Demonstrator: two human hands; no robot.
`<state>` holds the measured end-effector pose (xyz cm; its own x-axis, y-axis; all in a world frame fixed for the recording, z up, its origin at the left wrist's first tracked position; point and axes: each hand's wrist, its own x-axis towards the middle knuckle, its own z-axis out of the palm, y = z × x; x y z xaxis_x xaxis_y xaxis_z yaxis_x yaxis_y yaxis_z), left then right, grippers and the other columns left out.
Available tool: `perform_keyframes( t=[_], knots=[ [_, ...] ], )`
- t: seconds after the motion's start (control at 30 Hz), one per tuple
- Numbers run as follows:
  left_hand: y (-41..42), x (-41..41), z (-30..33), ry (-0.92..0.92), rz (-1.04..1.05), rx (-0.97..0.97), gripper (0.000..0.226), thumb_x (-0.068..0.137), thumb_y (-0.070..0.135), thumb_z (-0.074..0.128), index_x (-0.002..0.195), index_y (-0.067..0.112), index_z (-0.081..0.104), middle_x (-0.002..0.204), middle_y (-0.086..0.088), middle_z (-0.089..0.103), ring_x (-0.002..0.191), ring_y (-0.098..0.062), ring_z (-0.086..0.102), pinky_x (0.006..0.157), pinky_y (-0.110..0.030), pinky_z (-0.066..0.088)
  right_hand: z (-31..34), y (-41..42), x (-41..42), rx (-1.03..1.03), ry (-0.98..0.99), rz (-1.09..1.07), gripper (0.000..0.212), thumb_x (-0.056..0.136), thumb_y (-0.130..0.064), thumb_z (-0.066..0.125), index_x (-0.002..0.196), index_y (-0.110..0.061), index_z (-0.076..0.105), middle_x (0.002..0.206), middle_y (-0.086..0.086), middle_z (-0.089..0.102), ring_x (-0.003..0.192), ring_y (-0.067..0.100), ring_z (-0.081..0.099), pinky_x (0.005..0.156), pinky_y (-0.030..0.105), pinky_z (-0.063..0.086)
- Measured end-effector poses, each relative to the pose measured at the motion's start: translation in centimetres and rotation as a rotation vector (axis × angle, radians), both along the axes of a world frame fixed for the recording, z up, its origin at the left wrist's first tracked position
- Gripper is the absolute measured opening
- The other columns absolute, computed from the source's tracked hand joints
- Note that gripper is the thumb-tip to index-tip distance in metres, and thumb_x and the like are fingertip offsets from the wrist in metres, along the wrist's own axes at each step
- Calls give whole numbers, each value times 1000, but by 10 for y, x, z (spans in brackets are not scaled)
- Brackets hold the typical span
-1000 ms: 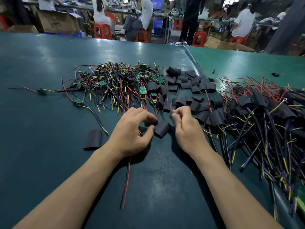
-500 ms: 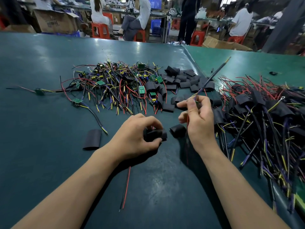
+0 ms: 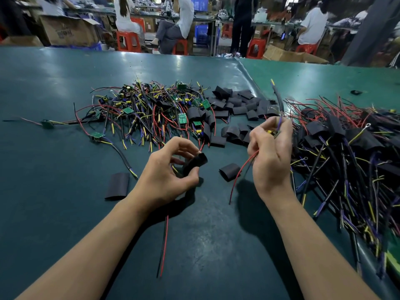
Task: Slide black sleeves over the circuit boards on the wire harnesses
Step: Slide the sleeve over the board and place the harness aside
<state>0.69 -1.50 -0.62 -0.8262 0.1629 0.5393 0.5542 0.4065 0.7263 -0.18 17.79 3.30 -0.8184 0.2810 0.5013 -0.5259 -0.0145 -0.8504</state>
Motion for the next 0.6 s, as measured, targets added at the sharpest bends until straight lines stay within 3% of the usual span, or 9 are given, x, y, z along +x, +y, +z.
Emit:
perform_keyframes(
  t=[0.07,0.17,0.3,0.47,0.6],
  knots=[
    [-1,1,1,8,4,16,34,76,10,72,105,22,59,101,8,68,98,-16,67,85,-34,54,0,1,1,89,2,-46,6,92,-16,44,91,-21,46,77,9,42,64,27,39,58,40,35],
    [-1,2,3,7,15,29,34,76,10,71,106,21,59,101,11,67,99,-15,67,85,-33,54,2,3,1,23,-32,-16,16,99,-7,51,98,-23,54,72,-2,49,56,17,48,48,28,42],
    [0,4,3,17,37,22,37,75,11,71,107,23,58,102,13,67,99,-12,66,85,-34,53,2,5,-3,-124,-72,63,23,98,3,50,106,-18,55,75,-3,55,61,11,56,55,20,45],
    [1,-1,2,19,137,90,42,72,12,72,107,19,50,103,10,68,98,-12,67,83,-38,53,-7,7,-8,-110,-110,47,24,98,5,49,106,-17,55,81,5,52,62,11,56,57,21,45],
    [-1,-4,2,11,186,136,47,74,5,77,106,18,47,102,5,68,98,-11,66,87,-35,53,-7,9,-8,-67,-85,6,25,99,5,48,101,-18,55,83,2,52,62,10,56,61,23,48]
  ],
)
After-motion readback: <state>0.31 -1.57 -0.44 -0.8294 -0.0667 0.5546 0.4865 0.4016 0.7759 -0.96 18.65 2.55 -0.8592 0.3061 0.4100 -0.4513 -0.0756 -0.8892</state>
